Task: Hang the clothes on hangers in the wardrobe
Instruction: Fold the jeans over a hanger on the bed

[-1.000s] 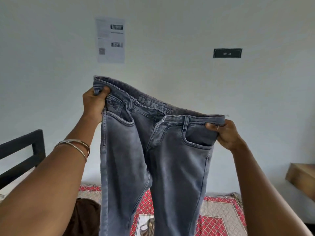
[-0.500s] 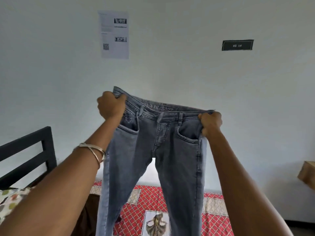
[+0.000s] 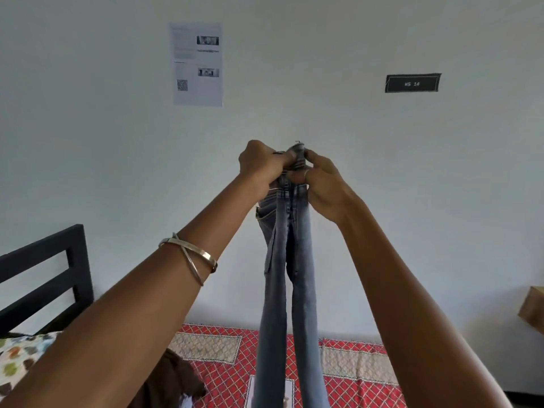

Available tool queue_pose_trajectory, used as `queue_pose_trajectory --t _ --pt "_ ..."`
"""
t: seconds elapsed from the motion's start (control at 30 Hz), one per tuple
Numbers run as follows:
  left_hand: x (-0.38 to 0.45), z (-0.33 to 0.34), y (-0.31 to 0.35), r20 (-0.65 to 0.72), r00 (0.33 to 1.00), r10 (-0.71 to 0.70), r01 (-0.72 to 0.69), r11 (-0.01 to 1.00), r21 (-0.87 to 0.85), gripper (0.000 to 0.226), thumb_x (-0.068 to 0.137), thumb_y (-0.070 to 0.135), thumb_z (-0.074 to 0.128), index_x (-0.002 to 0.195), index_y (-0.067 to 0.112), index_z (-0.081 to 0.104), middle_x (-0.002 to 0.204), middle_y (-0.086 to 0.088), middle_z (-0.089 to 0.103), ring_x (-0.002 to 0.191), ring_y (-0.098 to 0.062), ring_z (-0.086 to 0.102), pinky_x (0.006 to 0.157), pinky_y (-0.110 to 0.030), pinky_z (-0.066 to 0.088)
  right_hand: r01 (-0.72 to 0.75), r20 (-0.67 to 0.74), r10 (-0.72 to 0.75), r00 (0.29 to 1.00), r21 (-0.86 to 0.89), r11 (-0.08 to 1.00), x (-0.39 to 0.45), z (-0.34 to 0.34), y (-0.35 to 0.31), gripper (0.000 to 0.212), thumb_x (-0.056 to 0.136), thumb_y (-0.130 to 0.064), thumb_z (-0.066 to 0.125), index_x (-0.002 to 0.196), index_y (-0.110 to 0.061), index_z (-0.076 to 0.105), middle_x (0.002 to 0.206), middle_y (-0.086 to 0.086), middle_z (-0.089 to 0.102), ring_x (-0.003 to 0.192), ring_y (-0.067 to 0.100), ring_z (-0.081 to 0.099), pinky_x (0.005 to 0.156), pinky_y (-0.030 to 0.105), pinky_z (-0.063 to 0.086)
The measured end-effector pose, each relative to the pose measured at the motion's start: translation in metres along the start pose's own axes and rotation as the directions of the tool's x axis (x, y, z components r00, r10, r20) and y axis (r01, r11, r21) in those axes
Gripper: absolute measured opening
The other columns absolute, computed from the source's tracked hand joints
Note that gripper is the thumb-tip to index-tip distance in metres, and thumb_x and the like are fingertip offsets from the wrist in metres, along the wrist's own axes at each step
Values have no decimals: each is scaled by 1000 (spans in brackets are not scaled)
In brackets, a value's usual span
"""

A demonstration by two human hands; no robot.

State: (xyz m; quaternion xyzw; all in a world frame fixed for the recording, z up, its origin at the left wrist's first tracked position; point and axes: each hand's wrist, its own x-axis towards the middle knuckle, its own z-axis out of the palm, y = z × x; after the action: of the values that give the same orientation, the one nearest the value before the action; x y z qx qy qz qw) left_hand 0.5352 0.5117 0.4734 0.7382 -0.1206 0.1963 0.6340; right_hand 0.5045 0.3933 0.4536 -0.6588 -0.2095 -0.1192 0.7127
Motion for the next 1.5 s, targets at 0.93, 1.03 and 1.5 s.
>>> queue_pose_trajectory --t 0.93,1.03,1.5 --pt "-1 26 -4 399 659 637 -691 304 656 72 82 70 28 128 19 50 110 -7 60 110 -28 52 87 -41 26 290 -343 -206 917 218 932 -40 -58 18 34 73 17 70 94 -7 56 91 12 64 81 25 64 79 39 57" --pt "3 23 6 382 662 644 -671 284 684 67 85 68 42 127 18 52 115 -6 61 116 -27 50 89 -41 24 278 -270 -245 931 90 956 -59 -74 42 26 75 2 74 86 -11 54 82 3 61 76 16 59 71 30 53" --pt "5 7 43 316 671 670 -623 281 730 54 79 69 52 84 15 55 89 -1 56 109 -26 49 89 -47 24 -398 -1 423 906 -339 852 -136 -102 163 40 79 -30 71 101 3 72 106 16 71 102 31 67 89 45 56"
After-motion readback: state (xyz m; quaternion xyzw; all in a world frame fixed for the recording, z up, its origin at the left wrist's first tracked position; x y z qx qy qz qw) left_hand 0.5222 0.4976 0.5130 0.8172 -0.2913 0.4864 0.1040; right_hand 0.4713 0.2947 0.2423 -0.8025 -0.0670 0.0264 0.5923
